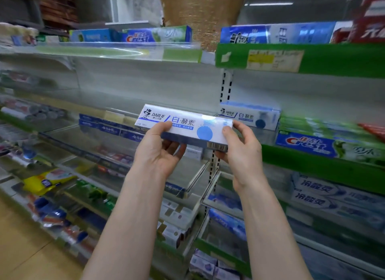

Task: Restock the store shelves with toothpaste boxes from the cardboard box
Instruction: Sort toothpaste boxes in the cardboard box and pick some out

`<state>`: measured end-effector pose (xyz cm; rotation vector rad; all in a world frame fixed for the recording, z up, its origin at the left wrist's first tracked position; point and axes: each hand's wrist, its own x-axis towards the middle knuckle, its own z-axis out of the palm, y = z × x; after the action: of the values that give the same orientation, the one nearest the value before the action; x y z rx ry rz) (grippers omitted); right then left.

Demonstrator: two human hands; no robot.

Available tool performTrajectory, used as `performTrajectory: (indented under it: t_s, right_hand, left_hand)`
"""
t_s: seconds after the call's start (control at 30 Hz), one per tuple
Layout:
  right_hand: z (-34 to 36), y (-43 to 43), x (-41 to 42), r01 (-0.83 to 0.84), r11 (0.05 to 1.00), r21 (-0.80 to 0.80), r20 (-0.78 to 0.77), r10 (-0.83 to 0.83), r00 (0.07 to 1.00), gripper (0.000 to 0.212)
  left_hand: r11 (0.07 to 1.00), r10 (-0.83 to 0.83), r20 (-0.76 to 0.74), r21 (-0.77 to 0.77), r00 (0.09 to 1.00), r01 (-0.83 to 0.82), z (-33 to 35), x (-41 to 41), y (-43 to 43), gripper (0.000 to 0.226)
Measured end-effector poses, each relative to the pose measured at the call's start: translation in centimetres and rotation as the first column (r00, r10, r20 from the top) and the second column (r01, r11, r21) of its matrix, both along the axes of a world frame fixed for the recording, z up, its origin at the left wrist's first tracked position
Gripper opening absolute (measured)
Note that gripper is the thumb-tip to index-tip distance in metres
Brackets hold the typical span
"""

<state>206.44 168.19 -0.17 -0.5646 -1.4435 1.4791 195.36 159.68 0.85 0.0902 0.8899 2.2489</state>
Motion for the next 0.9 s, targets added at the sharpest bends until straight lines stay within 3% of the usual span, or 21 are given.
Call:
performTrajectory:
  t_s: [0.23, 0.5, 0.73, 0.9]
  right_hand:
    - [2.1, 3.7, -2.0, 0.118, 0.993, 0.025, 0.003, -0.119, 0.993, 0.011]
    - [3.7, 7.5, -3.9, 0.191, 0.982, -0.009, 0.051, -0.190, 0.980, 0.035]
    - [5.2, 10.0, -2.1, 0.159, 0.983, 0.088, 0.245, -0.176, 0.953, 0.045]
    - [6.5, 12.0, -0.7, 0.125, 0.935, 0.333, 0.443, -0.272, 0.854, 0.073]
  left_hand:
    - [0.991, -0.133, -0.064, 0.005, 0.989, 0.134, 1.8, -3.4, 4.8, 0.015]
    - [0.948, -0.317, -0.091, -0.061, 0.944, 0.312, 3.3, -6.6, 9.5, 0.006]
    - [0.897, -0.441, -0.090, -0.065, 0.893, 0.437, 4.3, -6.7, 12.4, 0.006]
    - [0.874, -0.486, -0.057, -0.034, 0.872, 0.485, 4.5, -6.2, 14.0, 0.005]
